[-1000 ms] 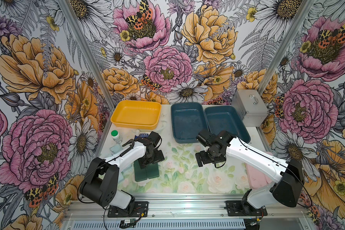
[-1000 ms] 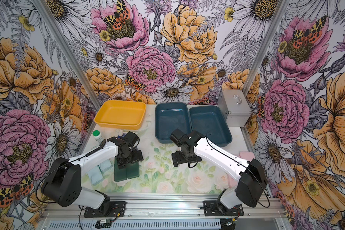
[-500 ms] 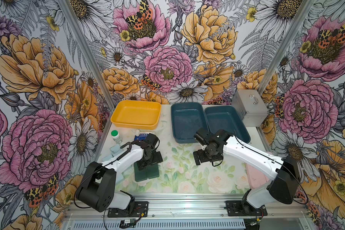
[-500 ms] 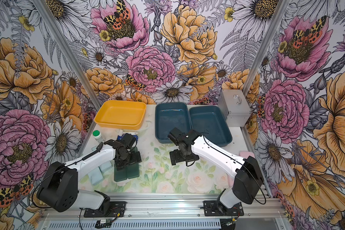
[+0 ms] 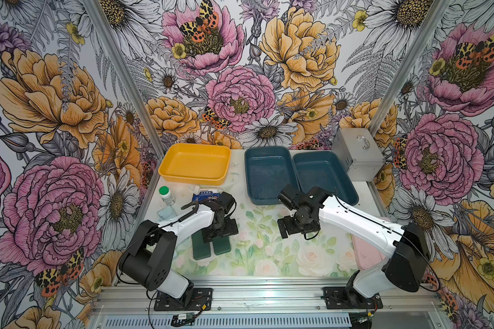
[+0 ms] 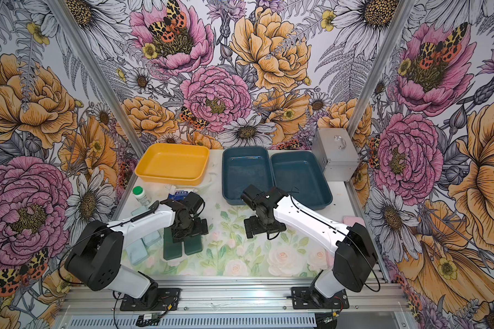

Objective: Place the pencil cases by color into the storage box
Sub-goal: Pick up the pencil case from the center of the board.

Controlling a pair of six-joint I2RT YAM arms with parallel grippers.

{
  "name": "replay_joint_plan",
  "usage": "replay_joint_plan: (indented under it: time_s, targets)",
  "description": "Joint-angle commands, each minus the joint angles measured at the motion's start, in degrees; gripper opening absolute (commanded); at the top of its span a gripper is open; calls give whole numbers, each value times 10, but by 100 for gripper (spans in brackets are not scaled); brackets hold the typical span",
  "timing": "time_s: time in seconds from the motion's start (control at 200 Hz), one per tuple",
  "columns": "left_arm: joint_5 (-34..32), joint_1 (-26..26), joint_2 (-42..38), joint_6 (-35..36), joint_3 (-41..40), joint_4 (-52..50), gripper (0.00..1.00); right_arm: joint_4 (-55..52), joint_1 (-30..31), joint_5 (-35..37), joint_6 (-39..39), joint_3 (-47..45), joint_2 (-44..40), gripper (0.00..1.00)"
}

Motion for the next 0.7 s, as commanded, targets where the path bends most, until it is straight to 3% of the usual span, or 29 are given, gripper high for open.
replay_joint_plan:
  time_s: [0.0,0.205,0.33,0.565,0.695]
  targets:
    - [-3,-5,1,-13,-3,19,99,11,2,4,5,-4,-17,99]
    - [-4,-4,-1,-12,2,19,99,14,1,6,5,-7,-17,99]
    - [0,-5,17,-11,8,20,88,15,0,6,5,-3,-16,99]
    - [16,-6,25,-13,5,44,83,16,-5,6,7,-1,-17,99]
    - [31,-6,27,-12,3,58,65,15,-5,7,7,-2,-17,99]
